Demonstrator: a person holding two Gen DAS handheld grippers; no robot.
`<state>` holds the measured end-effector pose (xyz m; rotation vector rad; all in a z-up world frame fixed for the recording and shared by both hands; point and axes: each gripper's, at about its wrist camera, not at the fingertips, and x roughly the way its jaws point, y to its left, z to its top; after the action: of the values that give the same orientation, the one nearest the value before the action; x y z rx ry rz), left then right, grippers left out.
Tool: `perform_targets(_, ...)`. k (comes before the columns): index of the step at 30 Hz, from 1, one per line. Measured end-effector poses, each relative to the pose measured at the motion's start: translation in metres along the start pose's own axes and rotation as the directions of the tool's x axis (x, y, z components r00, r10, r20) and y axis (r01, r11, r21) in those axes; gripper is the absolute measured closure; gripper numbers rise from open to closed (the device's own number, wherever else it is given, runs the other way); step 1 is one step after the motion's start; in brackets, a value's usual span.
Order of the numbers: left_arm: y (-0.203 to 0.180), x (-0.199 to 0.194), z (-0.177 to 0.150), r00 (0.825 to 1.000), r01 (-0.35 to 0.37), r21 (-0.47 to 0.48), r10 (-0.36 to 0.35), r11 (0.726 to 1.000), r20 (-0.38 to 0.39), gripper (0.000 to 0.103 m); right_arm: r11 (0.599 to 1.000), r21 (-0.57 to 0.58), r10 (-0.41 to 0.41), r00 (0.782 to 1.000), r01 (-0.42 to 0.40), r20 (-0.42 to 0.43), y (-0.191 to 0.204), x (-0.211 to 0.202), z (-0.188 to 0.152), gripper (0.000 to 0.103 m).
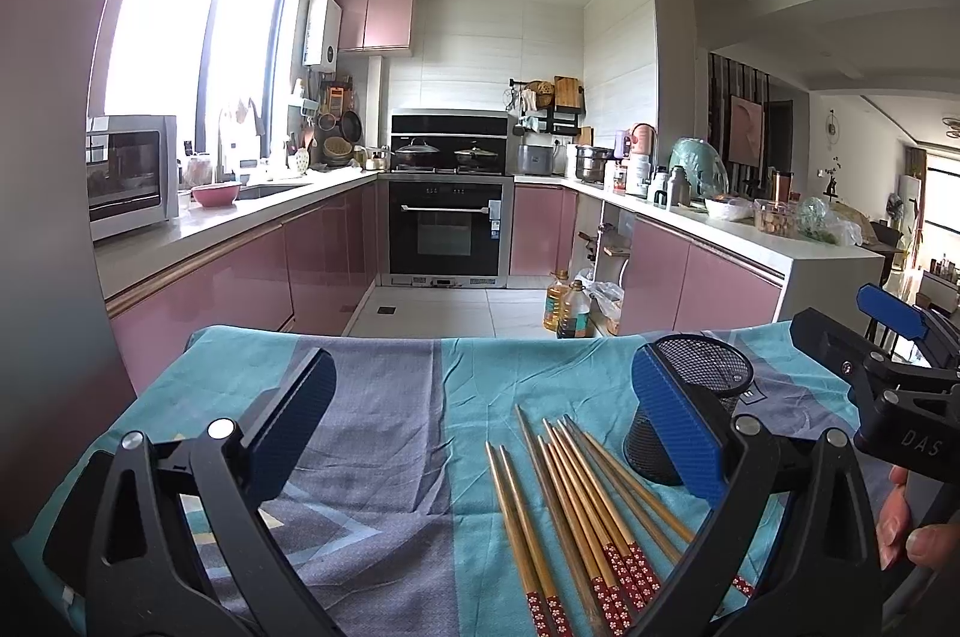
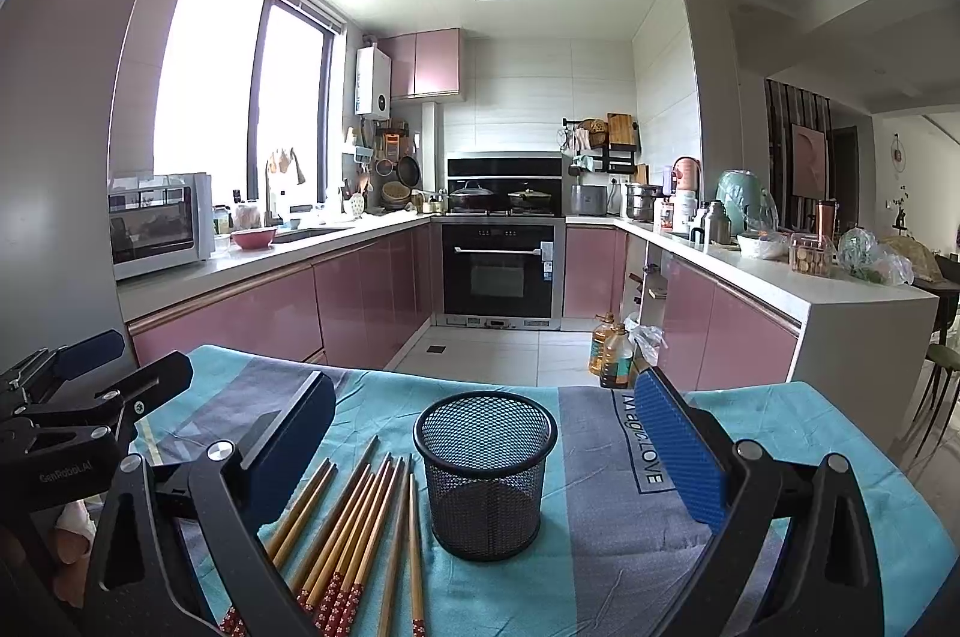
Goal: Organize utensils
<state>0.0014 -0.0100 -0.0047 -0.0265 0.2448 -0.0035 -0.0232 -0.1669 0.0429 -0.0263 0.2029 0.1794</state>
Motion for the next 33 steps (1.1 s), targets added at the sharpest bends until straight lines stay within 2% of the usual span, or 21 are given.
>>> perform_targets(33, -0.0027, -0.0010, 0.0010, 1.000, 0.001, 0.001, -0.001, 1.000, 0.004, 0.006, 1.000, 0.004, 0.006, 1.000, -0.006, -0.002, -0.0020, 0.0013, 0.0021, 0.006)
